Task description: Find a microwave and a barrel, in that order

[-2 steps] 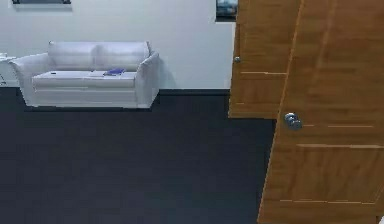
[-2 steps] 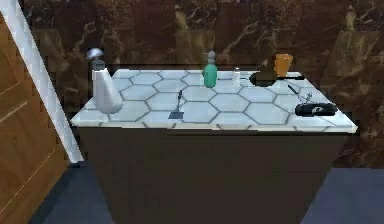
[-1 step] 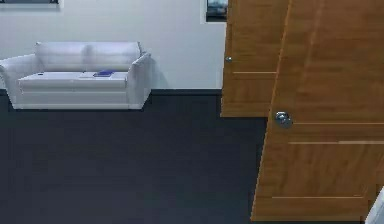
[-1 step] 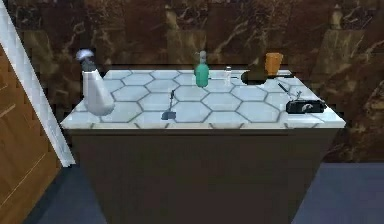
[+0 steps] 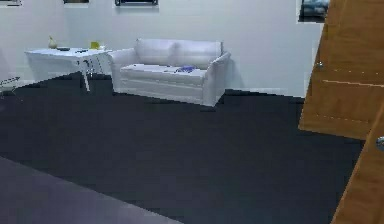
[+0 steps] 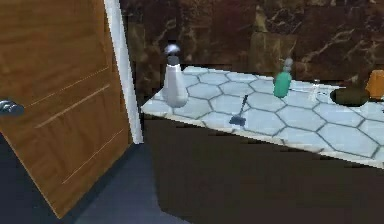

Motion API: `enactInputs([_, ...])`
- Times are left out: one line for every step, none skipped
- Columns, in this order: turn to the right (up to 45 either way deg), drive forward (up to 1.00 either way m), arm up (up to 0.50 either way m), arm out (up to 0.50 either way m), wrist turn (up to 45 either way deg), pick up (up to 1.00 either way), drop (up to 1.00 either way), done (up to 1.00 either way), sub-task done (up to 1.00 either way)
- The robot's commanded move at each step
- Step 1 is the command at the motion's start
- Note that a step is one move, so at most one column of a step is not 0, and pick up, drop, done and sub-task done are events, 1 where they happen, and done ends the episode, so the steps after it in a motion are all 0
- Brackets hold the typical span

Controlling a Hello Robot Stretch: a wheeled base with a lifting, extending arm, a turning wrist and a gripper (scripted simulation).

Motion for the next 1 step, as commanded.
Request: enactInputs([0.0,0.80,0.00,0.00,0.0,0.00,0.00,0.00,0.00])
